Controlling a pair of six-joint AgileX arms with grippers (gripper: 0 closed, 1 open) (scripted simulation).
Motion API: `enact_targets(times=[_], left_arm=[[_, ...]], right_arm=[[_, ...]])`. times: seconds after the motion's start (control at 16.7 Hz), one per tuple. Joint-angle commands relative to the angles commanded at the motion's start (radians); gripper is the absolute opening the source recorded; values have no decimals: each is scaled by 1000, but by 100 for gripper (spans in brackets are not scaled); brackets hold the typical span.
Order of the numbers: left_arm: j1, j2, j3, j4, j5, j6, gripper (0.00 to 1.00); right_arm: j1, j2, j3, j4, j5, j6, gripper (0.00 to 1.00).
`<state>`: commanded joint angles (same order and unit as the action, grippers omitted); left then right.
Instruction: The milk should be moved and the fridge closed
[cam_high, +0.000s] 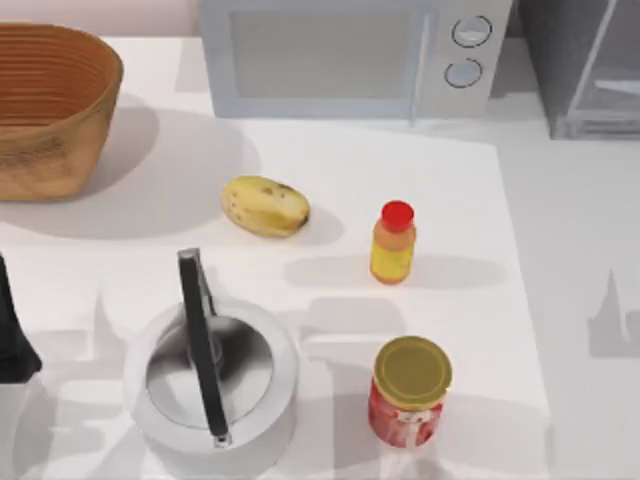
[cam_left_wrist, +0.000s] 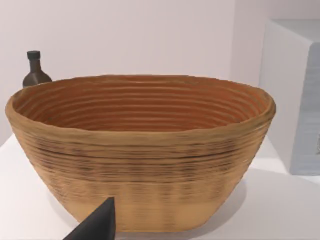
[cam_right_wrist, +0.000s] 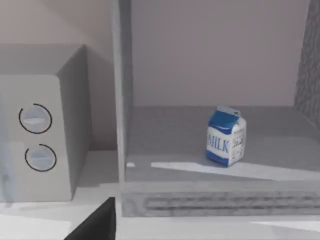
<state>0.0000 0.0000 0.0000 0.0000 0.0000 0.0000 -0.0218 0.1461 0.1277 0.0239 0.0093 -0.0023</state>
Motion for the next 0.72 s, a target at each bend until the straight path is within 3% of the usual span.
enact_targets(times=[0.24,0.72], left_arm=[[0,0,0,0,0,0,100],[0,0,0,0,0,0,100]], right_arm=[[20,-138,-121,-22,-8,2,100],[19,-162,-111,-57,-9,3,100]])
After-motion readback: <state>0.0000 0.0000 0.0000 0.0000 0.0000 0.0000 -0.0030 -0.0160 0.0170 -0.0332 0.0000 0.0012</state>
